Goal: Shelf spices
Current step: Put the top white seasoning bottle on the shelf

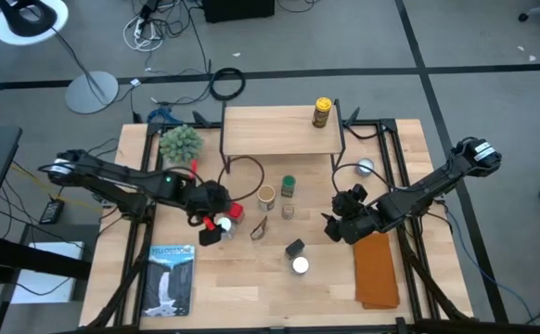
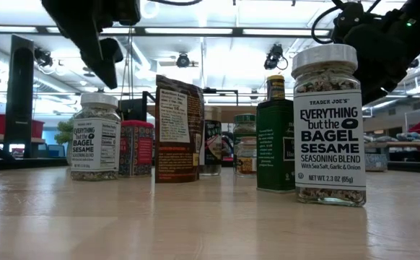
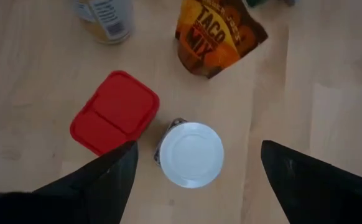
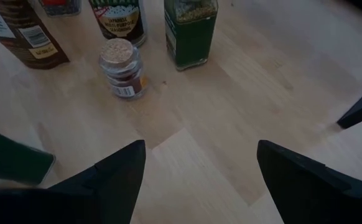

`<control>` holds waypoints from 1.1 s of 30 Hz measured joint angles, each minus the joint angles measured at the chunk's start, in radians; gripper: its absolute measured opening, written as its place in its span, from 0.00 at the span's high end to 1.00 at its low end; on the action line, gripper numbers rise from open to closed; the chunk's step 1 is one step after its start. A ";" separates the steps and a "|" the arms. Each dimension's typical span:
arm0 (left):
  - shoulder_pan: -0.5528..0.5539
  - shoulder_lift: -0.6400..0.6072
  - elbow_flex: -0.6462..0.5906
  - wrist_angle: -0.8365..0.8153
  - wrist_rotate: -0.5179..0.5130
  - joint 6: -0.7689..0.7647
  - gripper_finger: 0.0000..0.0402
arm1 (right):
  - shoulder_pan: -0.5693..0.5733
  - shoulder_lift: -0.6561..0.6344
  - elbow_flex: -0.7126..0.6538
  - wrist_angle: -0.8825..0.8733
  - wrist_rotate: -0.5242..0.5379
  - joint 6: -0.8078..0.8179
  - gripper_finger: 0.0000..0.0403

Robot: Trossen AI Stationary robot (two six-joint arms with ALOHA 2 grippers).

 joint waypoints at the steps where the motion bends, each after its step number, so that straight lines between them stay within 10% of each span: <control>1: -0.003 0.008 0.000 0.000 -0.003 0.033 0.14 | 0.000 0.000 0.000 0.002 0.000 0.000 0.24; 33: -0.034 0.233 -0.001 0.005 0.005 0.394 0.38 | 0.000 0.000 0.000 0.010 0.000 0.000 0.24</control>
